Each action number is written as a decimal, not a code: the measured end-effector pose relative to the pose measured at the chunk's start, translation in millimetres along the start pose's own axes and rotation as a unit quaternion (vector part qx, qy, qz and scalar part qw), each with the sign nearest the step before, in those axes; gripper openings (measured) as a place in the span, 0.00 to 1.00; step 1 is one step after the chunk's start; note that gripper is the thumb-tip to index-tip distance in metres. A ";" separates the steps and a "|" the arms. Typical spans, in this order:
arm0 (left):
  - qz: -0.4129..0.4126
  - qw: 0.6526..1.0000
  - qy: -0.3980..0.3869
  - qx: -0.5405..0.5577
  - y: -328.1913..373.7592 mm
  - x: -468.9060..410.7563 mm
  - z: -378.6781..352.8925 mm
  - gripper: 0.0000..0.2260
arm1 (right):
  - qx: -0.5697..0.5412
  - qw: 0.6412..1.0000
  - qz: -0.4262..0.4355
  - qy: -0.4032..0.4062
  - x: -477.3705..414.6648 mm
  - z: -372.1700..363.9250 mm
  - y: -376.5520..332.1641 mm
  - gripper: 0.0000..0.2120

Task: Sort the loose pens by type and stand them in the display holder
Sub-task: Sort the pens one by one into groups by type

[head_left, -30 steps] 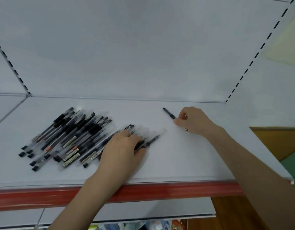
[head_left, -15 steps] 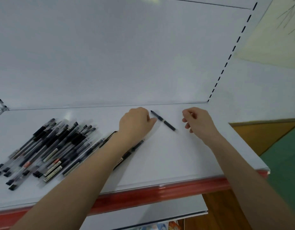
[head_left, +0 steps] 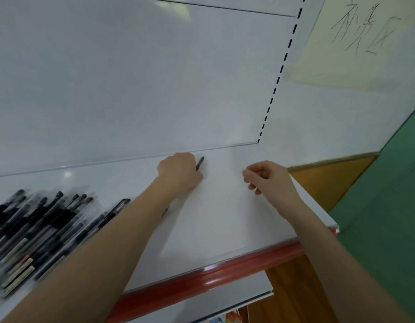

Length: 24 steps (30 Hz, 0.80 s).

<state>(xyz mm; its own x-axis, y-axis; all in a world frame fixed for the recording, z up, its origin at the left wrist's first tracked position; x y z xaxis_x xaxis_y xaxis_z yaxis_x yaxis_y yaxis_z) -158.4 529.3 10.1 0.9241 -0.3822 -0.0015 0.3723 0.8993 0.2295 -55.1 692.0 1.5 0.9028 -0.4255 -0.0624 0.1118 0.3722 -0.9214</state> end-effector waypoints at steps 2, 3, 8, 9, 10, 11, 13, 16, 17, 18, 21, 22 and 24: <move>-0.014 0.997 0.024 0.075 -7.8 6.2 10.0 0.11 | -0.051 0.999 -0.004 0.009 0.5 -3.1 -7.3 0.02; -0.022 0.988 0.037 0.145 -12.2 12.4 16.8 0.09 | -0.086 0.996 -0.009 0.009 0.6 -5.5 -12.1 0.03; -0.037 0.903 0.124 0.411 -34.1 65.9 49.4 0.04 | -0.255 0.963 -0.016 -0.088 3.7 -25.9 -48.8 0.04; -0.030 0.894 0.144 0.424 -39.7 75.7 51.6 0.03 | -0.269 0.957 -0.011 -0.108 5.4 -31.0 -56.5 0.04; -0.021 0.883 0.161 0.440 -44.8 84.9 53.3 0.03 | -0.274 0.954 -0.005 -0.121 7.2 -36.1 -63.7 0.04; -0.011 0.872 0.178 0.456 -49.9 93.1 54.6 0.03 | -0.274 0.953 0.004 -0.130 9.2 -41.1 -70.4 0.04; 0.001 0.852 0.195 0.487 -58.2 108.1 57.4 0.02 | -0.269 0.952 0.024 -0.145 13.6 -51.5 -81.9 0.04; 0.009 0.833 0.202 0.514 -69.4 126.8 58.9 0.02 | -0.274 0.945 0.040 -0.175 20.7 -66.1 -93.7 0.04; 0.011 0.833 0.205 0.513 -73.0 132.2 58.8 0.02 | -0.277 0.941 0.045 -0.188 23.0 -70.3 -96.7 0.03; 0.013 0.833 0.208 0.513 -75.7 137.2 58.7 0.02 | -0.279 0.938 0.050 -0.199 25.0 -74.0 -99.2 0.03; 0.016 0.827 0.217 0.519 -80.7 149.6 58.2 0.03 | -0.270 0.937 0.060 -0.212 27.2 -81.5 -103.1 0.04; 0.016 0.825 0.219 0.521 -81.6 152.8 58.1 0.04 | -0.266 0.938 0.060 -0.215 27.4 -83.2 -103.7 0.04; 0.014 0.823 0.220 0.523 -82.9 158.3 58.3 0.05 | -0.259 0.937 0.062 -0.224 28.3 -85.8 -105.2 0.05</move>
<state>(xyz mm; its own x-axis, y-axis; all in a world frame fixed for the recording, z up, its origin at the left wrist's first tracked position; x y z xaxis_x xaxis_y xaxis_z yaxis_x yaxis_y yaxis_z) -48.0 381.9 47.6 0.9585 -0.0428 -0.2819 0.2851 0.1440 0.9476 -76.9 570.0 63.7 0.9922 0.0272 -0.1220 -0.1185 -0.1046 -0.9874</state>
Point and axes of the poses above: each hand's wrist, its own x-axis away from the middle knuckle, its own z-axis out of the back of the hand, y = z × x, the point moved 2 cm from there along -x, towards the middle knuckle, and after that the axes turned 2 degrees about -z, right-handed, at the moved point
